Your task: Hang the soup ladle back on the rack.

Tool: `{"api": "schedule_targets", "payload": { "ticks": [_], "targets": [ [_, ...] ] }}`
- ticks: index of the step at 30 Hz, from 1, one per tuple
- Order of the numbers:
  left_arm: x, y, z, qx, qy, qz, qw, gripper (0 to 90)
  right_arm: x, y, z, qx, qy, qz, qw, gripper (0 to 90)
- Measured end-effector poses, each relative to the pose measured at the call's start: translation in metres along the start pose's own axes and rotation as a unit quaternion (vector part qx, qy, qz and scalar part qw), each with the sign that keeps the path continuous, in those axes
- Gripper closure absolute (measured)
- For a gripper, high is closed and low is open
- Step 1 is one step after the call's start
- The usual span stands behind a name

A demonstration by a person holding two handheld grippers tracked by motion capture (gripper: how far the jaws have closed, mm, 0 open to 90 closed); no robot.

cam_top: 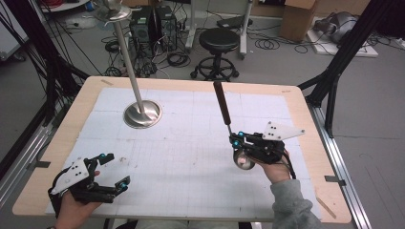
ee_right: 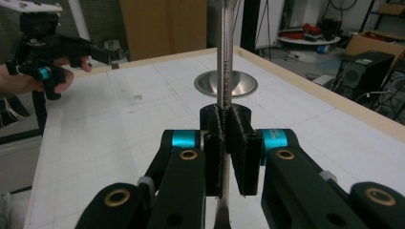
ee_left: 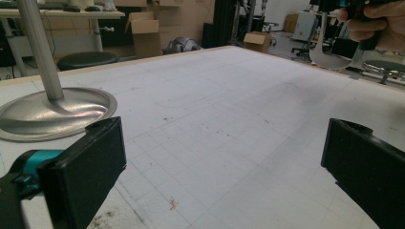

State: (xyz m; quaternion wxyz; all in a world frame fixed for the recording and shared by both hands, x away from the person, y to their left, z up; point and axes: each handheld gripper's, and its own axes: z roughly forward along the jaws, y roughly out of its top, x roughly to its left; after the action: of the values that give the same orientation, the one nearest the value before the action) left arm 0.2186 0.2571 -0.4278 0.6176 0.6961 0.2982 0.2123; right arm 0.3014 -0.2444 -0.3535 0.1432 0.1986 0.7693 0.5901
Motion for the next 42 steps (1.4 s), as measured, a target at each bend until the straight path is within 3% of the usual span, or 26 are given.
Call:
{"api": "schedule_targets", "payload": {
  "ticks": [7, 24, 31, 42],
  "targets": [
    [-0.001, 0.000, 0.001, 0.001, -0.002, 0.001, 1.0000, 1.8, 0.002, 0.000, 0.000, -0.021, 0.002, -0.003, 0.9998, 84.4],
    [-0.001, 0.000, 0.002, 0.000, -0.004, 0.000, 1.0000, 1.8, 0.004, 0.006, 0.014, -0.025, -0.010, -0.010, 0.9996, 84.5],
    [-0.001, 0.000, 0.003, 0.001, -0.004, -0.001, 1.0000, 1.8, -0.005, 0.006, 0.020, -0.036, 0.002, 0.005, 0.9994, 84.5],
    [-0.002, 0.000, 0.003, 0.001, -0.005, -0.002, 1.0000, 1.8, -0.012, 0.020, 0.033, -0.047, -0.014, 0.009, 0.9988, 84.4]
  ]
}}
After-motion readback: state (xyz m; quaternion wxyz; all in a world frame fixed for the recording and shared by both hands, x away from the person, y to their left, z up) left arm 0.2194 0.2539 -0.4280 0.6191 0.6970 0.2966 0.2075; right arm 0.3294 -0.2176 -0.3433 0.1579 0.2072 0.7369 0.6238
